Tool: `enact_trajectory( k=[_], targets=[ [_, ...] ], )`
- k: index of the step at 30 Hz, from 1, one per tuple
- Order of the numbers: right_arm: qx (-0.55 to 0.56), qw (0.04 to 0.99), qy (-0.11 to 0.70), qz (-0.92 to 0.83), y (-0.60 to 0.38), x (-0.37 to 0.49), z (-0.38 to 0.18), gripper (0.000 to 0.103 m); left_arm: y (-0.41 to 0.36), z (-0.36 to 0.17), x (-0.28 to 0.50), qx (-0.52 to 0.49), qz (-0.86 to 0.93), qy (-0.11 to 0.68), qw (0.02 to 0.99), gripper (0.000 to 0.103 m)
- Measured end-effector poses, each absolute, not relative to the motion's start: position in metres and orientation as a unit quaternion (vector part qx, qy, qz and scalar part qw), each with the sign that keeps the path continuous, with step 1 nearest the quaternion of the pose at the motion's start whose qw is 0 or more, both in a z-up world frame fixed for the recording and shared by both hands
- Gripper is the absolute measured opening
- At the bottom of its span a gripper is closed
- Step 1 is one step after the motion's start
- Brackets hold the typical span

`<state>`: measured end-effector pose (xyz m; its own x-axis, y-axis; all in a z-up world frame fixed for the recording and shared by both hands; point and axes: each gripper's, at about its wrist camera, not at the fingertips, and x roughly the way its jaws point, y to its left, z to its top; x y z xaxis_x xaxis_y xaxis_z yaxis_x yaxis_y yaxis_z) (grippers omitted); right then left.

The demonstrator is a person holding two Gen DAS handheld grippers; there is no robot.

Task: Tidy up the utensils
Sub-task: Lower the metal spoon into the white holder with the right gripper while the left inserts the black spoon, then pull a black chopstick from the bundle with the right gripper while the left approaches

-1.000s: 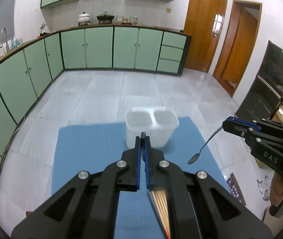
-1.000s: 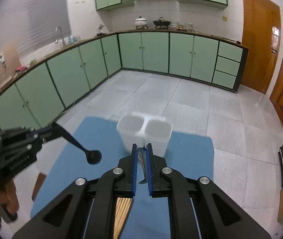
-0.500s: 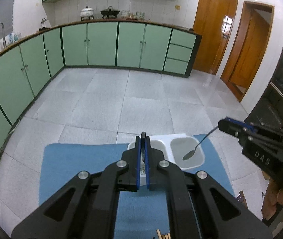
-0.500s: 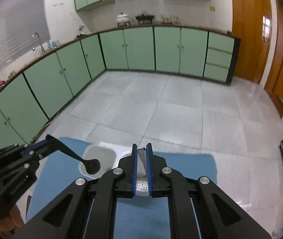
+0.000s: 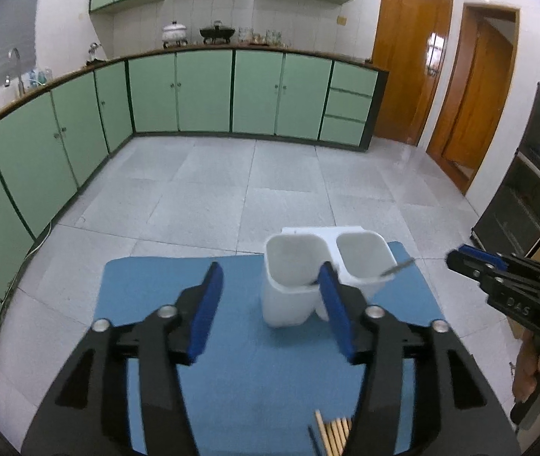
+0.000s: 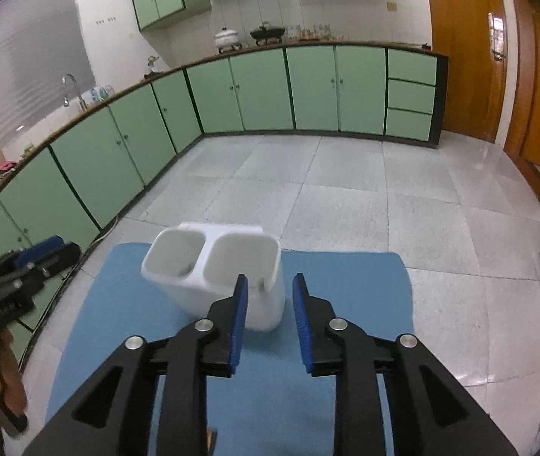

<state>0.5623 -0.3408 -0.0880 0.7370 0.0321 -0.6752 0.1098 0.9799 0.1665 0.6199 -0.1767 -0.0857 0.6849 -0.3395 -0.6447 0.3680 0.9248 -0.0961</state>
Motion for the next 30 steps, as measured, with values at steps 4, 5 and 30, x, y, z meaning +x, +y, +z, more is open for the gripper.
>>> enact_trajectory(
  k=[4, 5, 30],
  targets=[
    [0.090, 0.933, 0.348, -0.018, -0.335, 0.481, -0.101, 0.032, -0.137, -0.093, 0.561, 0.011, -0.193, 0.335, 0.922, 0.069],
    [0.087, 0.933, 0.348, -0.016, -0.332, 0.465, -0.107, 0.033, -0.126, -0.098, 0.546, 0.008, -0.192, 0.336, 0.922, 0.070],
    [-0.013, 0.924, 0.378, 0.055, -0.195, 0.267, -0.263, 0.043, -0.072, -0.281, 0.303, 0.025, -0.206, 0.405, 0.891, 0.078]
  ],
)
